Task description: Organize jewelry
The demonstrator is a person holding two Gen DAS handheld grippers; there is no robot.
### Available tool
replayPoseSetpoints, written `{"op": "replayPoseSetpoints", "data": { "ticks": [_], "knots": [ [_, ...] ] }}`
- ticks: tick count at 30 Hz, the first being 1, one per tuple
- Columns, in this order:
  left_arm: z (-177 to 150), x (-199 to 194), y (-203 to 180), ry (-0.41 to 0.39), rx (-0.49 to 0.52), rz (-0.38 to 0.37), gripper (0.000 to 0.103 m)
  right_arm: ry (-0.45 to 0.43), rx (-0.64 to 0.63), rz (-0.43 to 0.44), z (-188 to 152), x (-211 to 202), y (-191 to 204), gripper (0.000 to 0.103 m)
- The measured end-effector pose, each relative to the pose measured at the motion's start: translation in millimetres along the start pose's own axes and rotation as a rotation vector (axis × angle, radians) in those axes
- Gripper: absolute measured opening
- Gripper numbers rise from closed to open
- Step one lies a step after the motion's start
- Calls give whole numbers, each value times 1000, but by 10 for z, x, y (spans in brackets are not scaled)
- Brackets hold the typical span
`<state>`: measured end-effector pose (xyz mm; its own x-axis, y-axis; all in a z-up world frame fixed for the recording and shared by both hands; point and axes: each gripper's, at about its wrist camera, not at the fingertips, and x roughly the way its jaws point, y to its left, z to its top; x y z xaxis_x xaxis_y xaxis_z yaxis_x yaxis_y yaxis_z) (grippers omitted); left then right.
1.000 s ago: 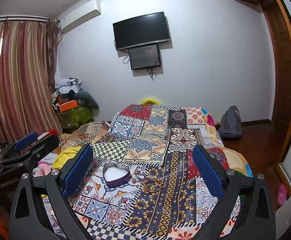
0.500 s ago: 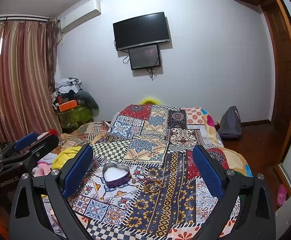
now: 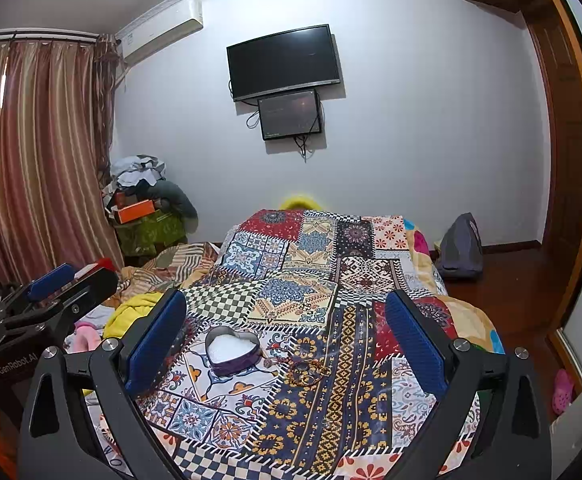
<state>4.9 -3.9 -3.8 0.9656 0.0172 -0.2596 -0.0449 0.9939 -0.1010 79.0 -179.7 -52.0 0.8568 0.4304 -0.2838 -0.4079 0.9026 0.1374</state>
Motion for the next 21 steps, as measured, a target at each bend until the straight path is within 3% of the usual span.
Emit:
{"op": "replayPoseSetpoints", "data": {
  "ticks": [21],
  "knots": [
    [-10,24,8,1,-1,6,103,13,-5,0,-13,52,1,99]
  ]
}}
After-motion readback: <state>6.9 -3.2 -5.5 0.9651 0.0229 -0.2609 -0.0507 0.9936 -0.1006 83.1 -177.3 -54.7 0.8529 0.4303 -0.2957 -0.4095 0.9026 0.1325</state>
